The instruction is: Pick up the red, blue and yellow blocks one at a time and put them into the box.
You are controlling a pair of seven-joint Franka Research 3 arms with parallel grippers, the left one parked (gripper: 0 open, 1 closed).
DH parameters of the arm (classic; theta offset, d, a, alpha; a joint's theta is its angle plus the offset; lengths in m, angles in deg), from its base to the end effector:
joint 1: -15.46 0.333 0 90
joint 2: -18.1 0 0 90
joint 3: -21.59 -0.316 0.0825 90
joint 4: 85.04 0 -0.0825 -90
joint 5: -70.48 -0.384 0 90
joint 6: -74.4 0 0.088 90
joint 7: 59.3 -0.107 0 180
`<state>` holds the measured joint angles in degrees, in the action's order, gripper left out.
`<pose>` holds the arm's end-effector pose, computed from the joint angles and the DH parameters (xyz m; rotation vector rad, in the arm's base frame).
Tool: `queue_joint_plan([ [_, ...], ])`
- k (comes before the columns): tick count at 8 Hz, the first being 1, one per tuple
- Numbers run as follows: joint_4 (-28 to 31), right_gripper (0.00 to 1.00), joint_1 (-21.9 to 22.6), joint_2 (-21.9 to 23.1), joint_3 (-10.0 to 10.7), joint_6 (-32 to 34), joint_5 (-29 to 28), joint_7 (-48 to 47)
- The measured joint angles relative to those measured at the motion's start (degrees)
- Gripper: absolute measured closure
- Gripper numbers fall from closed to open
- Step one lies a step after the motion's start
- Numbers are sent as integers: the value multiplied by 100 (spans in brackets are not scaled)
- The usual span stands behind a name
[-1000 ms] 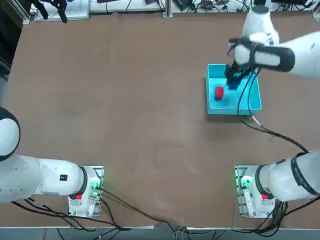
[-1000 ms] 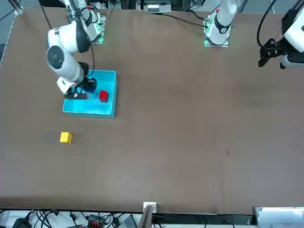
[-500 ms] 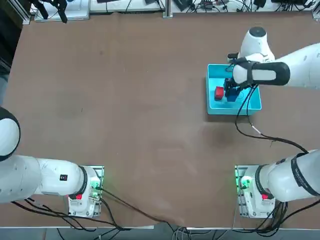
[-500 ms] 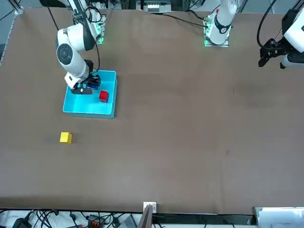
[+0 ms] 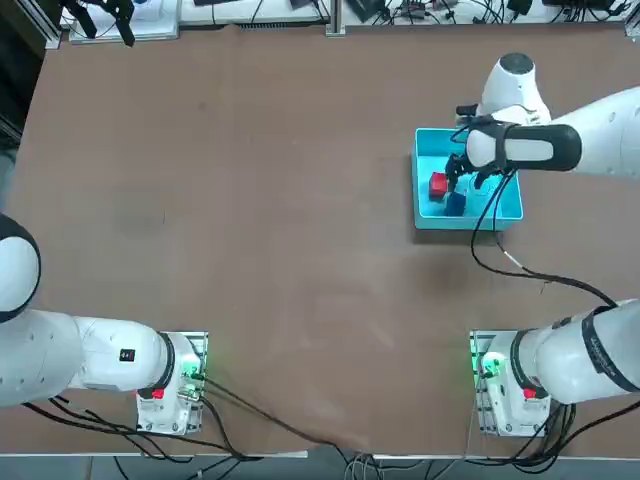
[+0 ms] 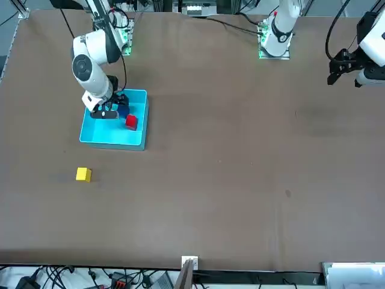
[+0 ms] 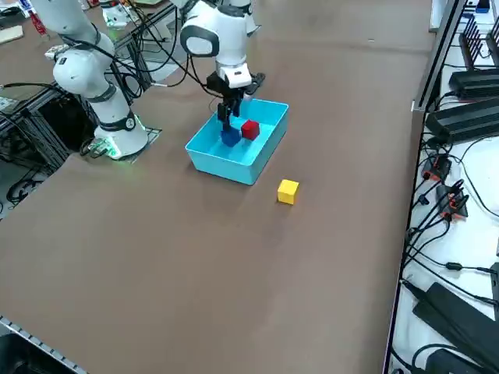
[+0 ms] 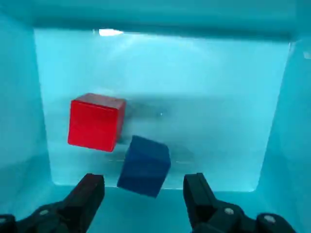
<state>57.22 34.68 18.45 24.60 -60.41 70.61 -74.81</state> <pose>0.4383 0.1274 0.2811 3.1010 0.0216 -0.1846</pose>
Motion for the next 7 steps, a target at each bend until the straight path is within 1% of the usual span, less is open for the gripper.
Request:
queue_joint_plan([
  [1, -191, 0, -42, 130, 32, 168, 6, 106],
  [2, -554, 0, -178, 198, 75, 439, 8, 360],
  [3, -1061, 0, -463, 127, 112, 765, 12, 796],
  [4, -1642, 0, -816, -124, 148, 1067, 14, 1313],
  [5, -2221, 0, -1169, -550, 174, 1208, 13, 1810],
  [7, -3236, 0, -1716, -1579, 184, 1204, 12, 2459],
])
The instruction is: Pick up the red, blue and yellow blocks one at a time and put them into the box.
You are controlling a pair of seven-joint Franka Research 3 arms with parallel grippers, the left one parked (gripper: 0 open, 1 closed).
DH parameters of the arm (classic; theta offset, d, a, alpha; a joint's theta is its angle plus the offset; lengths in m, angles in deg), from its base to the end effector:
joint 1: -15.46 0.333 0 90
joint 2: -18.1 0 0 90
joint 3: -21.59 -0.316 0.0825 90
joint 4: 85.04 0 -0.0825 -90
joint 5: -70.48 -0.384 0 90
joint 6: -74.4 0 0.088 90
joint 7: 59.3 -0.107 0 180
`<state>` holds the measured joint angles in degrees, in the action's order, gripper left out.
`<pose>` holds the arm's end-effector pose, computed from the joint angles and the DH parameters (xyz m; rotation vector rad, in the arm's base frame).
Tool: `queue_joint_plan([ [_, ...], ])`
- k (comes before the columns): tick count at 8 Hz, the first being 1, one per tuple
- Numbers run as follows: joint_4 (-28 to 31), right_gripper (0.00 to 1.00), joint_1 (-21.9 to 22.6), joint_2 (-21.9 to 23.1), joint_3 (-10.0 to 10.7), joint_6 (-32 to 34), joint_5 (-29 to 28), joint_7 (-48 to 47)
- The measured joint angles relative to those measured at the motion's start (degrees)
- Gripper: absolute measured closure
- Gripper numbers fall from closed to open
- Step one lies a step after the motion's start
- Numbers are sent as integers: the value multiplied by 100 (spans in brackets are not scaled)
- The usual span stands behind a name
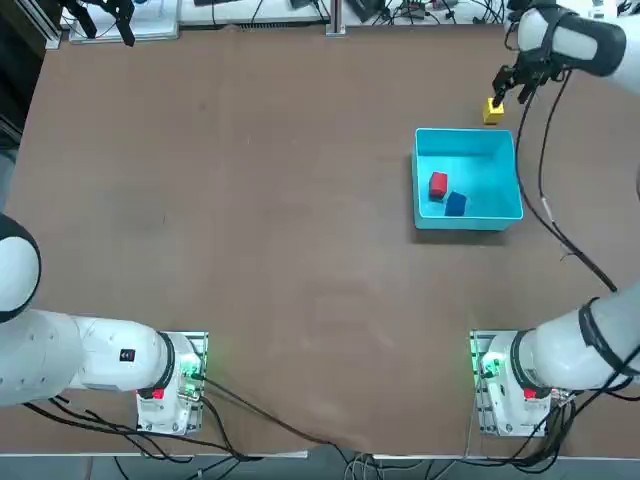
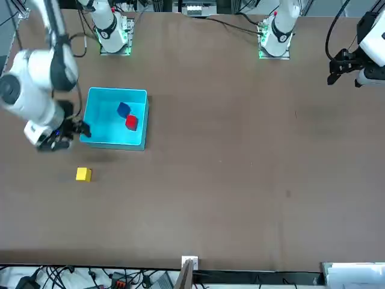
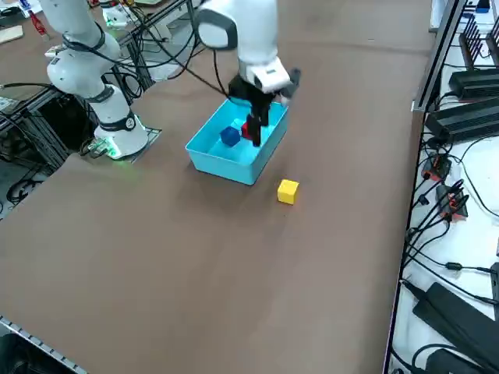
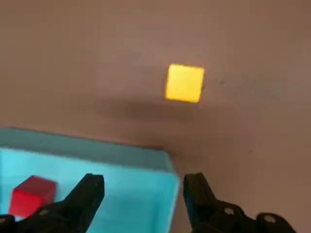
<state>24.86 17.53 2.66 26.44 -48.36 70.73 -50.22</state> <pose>0.6071 -0.0274 0.3505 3.1141 0.1792 -0.0726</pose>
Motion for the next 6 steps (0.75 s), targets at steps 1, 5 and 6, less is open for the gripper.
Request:
queue_joint_plan([
  [1, -469, 0, -151, -472, 0, -4, 0, 89],
  [5, -1309, 0, -290, -1668, -3, -498, -3, 98],
  [6, -1380, 0, -302, -1816, -3, -612, -3, 94],
])
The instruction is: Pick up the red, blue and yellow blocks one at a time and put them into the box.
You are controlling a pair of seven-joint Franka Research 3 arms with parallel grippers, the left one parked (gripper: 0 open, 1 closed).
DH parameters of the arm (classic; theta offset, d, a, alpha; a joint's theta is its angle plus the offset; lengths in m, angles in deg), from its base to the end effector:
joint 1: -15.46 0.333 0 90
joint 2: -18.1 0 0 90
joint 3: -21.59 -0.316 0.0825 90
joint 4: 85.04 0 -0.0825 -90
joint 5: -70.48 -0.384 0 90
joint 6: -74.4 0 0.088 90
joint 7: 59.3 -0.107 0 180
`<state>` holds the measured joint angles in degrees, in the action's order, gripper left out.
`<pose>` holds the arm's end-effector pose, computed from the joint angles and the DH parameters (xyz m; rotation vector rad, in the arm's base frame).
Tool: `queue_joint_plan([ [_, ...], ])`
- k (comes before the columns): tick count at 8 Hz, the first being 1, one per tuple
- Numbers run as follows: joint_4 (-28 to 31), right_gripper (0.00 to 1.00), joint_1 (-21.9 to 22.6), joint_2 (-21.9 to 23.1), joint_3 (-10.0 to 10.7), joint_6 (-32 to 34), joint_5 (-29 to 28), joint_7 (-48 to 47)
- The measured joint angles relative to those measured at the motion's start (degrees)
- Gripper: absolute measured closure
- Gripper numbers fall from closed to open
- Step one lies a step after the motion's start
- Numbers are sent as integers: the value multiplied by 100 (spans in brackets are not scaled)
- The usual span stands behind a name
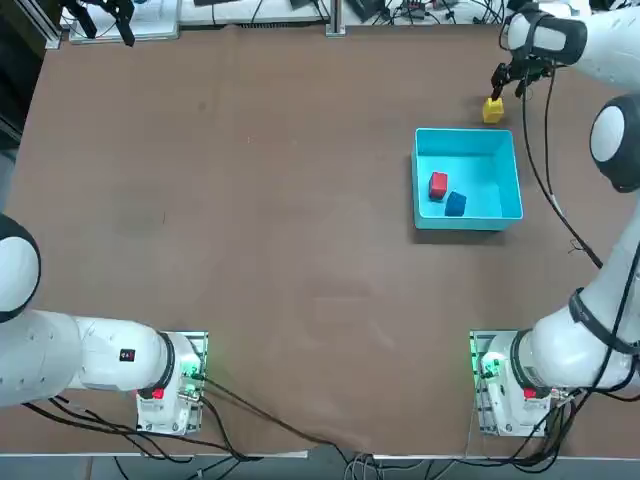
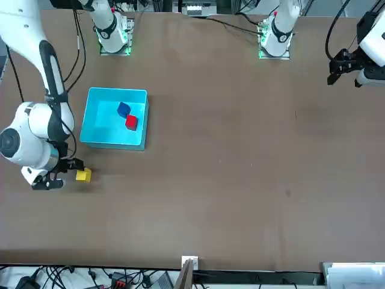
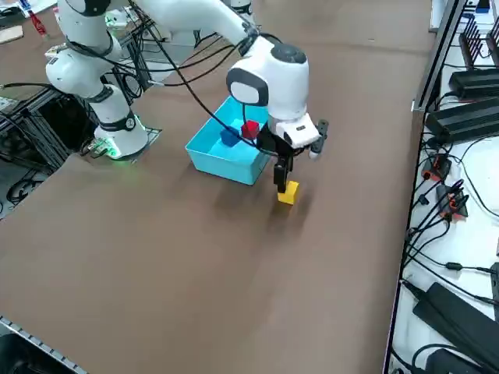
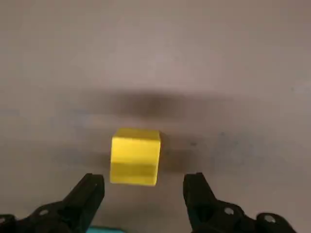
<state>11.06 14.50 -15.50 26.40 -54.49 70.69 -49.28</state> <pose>0.6755 -0.0622 0.2617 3.0911 0.1395 -0.0292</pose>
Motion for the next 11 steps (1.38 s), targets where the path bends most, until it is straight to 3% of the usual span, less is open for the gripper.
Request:
queue_joint_plan([
  [9, -215, 0, -14, -568, -89, -467, -120, -9],
  [11, -215, 6, -13, -719, -89, -661, -120, -5],
])
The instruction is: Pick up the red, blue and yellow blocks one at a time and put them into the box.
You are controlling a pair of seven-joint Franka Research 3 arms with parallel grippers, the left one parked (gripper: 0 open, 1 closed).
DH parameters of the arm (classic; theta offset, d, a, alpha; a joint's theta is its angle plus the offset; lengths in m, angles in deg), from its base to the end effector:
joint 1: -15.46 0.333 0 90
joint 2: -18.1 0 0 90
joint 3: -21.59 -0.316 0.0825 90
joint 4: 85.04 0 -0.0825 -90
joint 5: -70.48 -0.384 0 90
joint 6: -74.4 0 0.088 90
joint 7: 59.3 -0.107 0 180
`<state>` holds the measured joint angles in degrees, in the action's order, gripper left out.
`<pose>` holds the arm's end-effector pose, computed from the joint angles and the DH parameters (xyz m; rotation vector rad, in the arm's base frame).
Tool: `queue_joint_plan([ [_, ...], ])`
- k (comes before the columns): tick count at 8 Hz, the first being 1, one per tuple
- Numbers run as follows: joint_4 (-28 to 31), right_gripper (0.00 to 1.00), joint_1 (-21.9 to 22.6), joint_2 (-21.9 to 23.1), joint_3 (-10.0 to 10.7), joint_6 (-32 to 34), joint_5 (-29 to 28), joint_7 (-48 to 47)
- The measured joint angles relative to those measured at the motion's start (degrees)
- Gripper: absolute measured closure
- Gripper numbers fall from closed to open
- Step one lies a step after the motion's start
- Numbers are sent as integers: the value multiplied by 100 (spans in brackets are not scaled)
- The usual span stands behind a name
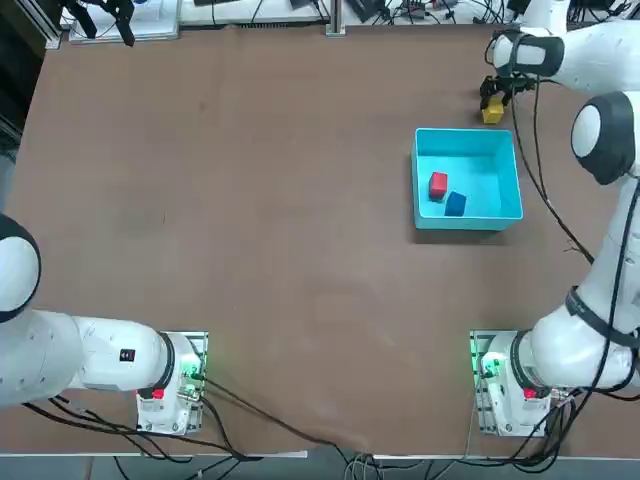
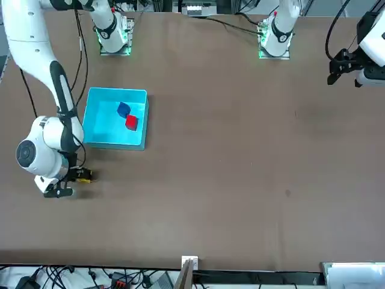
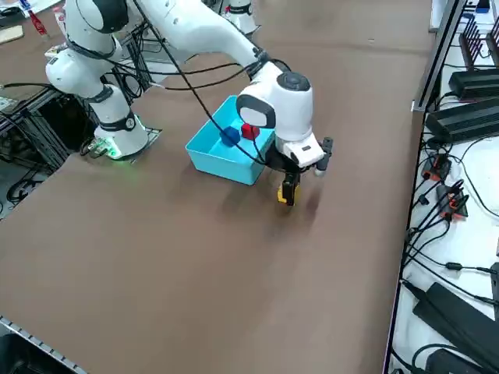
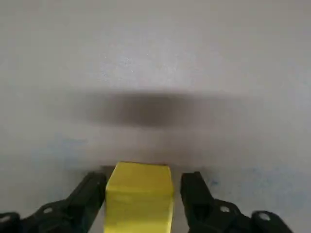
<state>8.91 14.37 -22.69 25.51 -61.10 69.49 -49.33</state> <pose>0.6872 -0.0544 0.2018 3.1043 0.1417 0.0165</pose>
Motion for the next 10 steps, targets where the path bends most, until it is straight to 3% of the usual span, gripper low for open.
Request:
queue_joint_plan([
  [1, -1, 14, 0, -26, -4, -24, 0, 0],
  [2, -22, 30, 1, -6, -12, -18, -1, -1],
  [4, -135, 30, 6, 169, -15, 382, 0, 1],
  [7, -217, 30, 17, 1085, -21, 1834, -5, 6],
  [10, 662, 30, 199, 2204, -53, 2217, -43, -147],
])
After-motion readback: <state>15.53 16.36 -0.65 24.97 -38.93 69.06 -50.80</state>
